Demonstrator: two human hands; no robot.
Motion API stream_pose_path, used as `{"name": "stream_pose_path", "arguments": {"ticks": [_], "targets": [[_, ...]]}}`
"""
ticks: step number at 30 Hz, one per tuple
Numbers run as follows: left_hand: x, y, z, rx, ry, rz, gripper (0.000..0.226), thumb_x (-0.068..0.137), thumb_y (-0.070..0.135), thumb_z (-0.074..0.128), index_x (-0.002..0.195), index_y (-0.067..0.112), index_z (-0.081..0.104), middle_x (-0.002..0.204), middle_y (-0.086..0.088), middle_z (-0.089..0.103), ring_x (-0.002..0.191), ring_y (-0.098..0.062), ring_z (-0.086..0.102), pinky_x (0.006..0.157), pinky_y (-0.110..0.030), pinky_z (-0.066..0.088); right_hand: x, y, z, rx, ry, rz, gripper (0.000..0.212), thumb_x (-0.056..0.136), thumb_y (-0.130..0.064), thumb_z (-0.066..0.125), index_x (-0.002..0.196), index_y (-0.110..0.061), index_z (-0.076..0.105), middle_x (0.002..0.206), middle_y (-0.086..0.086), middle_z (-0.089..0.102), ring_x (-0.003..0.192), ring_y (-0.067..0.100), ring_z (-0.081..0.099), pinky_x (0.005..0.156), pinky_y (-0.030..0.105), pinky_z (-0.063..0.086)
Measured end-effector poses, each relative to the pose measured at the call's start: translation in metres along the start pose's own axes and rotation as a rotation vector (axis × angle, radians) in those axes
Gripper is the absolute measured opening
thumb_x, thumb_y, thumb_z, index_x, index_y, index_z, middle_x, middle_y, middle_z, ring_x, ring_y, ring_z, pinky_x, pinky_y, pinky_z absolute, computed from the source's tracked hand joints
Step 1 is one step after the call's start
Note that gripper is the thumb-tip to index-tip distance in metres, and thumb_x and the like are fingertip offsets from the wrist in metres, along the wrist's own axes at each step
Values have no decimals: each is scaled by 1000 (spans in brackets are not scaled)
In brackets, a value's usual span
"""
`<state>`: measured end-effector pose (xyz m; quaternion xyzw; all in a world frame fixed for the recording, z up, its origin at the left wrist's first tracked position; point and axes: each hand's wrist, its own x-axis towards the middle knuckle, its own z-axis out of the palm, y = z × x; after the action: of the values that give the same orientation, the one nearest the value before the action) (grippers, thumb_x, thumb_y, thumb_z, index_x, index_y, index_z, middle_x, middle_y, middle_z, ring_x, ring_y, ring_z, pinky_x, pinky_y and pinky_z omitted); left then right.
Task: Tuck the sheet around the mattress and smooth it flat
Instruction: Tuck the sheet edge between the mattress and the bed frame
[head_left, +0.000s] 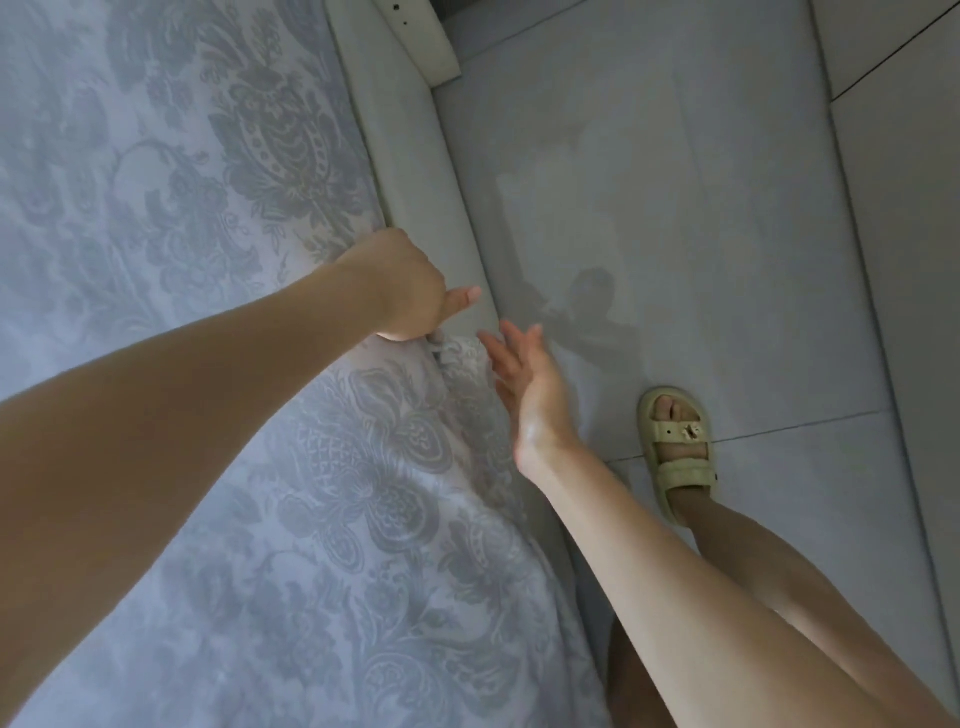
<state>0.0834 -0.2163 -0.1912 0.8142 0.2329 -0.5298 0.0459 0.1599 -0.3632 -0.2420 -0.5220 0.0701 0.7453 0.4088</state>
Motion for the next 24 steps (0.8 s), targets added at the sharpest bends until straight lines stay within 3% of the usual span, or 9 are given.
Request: {"name": "stream_pose_path", "arguments": {"ticks": [1,4,7,10,13,14,17,20,24], "targets": [[-3,-2,2,-57,84,-13,76,95,51,0,68,10,58,72,-7,59,86,-27,57,82,-35,39,1,1,7,18,-50,19,51,100,-49,22,137,-21,44,136,2,55,113,10,55,88,20,46],[-14,-15,15,-262,290,-3,79,92,56,3,68,7,59,63,-7,56,71,-27,55,78,-38,46,-9,7,24,-15,-101,-57,49,98,-49,28,129,-20,52,126,-2,62,115,7,57,101,28,42],[-22,-21,21,-154,362,101,89,84,60,-13,65,11,59,66,-4,60,76,-27,60,98,-44,42,-10,20,25,48,-133,-82,57,96,-53,29,133,-15,51,125,-6,61,117,5,55,108,31,38],[-18,-20,24,5,399,116,99,78,55,-21,80,13,68,83,-2,70,90,-24,63,110,-38,30,2,20,23,15,-175,-11,68,94,-61,23,130,-13,54,130,2,60,122,13,55,112,38,34],[-24,-26,20,-119,553,67,78,90,52,-9,63,11,52,66,-7,62,67,-29,55,105,-43,34,14,11,26,-79,-288,55,83,88,-71,21,136,-8,47,132,9,58,122,19,55,111,41,36],[-28,-29,22,-179,622,47,77,92,51,-4,65,9,55,64,-7,61,65,-29,55,104,-43,35,15,9,29,-94,-341,81,86,88,-72,19,136,-7,46,131,10,59,121,21,56,109,41,38],[-39,-34,31,-254,765,13,76,96,47,5,82,6,67,73,-10,67,78,-31,63,106,-38,30,23,7,50,-146,-493,105,89,84,-76,18,134,-10,49,126,10,61,120,24,57,103,39,44],[-42,-27,36,-256,774,16,74,97,45,8,82,4,68,74,-11,68,80,-32,63,106,-39,31,31,8,67,-193,-518,103,86,81,-80,24,140,-20,44,133,9,56,125,21,53,101,36,43],[-39,-21,42,-196,744,56,71,97,43,11,81,4,68,78,-9,70,83,-32,63,105,-41,32,29,8,47,-111,-521,195,89,86,-75,11,142,-11,40,139,13,51,129,25,48,110,39,35]]}}
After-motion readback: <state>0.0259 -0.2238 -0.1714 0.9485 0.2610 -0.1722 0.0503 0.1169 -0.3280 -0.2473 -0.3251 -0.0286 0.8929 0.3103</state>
